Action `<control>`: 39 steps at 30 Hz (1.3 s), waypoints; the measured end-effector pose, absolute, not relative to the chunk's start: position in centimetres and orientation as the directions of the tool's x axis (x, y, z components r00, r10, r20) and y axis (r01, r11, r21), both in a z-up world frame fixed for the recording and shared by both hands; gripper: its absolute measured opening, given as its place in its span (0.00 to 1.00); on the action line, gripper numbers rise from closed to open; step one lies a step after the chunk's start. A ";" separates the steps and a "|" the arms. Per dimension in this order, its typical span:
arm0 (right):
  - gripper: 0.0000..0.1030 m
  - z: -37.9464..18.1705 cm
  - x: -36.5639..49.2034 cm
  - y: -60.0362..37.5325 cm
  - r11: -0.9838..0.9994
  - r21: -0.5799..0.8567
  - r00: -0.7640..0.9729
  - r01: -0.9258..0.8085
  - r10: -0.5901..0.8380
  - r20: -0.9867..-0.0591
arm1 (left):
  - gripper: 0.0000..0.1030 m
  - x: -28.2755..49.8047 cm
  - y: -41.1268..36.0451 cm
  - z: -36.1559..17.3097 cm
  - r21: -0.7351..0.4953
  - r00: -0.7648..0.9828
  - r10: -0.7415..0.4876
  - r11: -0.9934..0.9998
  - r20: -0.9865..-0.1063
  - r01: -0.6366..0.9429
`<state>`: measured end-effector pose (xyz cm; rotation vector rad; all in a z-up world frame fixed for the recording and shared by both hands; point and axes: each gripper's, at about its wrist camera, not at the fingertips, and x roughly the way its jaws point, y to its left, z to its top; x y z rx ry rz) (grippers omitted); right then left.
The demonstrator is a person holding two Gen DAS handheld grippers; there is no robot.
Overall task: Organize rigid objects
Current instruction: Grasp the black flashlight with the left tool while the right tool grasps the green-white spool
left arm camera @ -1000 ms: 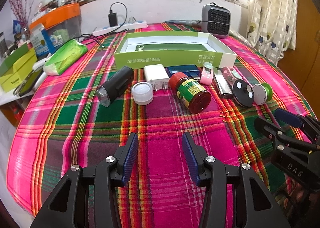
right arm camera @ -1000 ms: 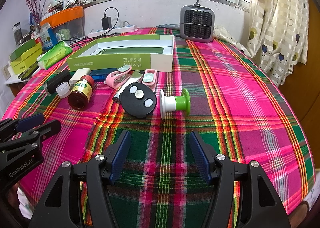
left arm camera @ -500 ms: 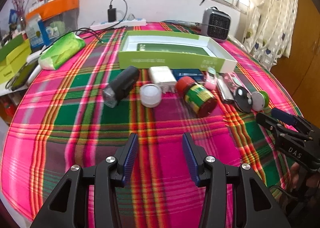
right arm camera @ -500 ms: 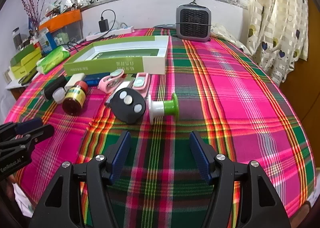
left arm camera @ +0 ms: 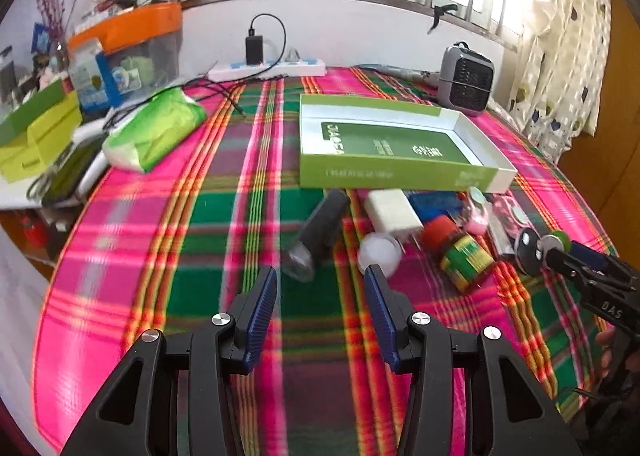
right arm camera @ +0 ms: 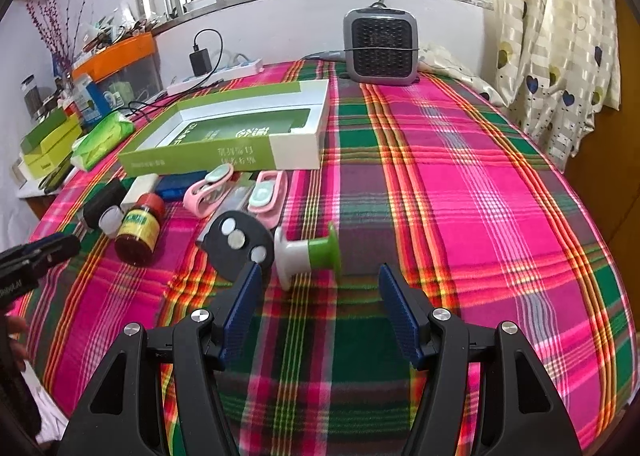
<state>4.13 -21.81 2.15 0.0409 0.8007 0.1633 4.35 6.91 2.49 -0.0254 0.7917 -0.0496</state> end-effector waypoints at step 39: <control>0.41 1.7 7.1 -21.7 0.983 0.096 0.630 -0.155 0.173 -0.757 | 0.34 10.3 6.1 0.7 0.012 0.626 -0.021 0.999 -0.780 0.048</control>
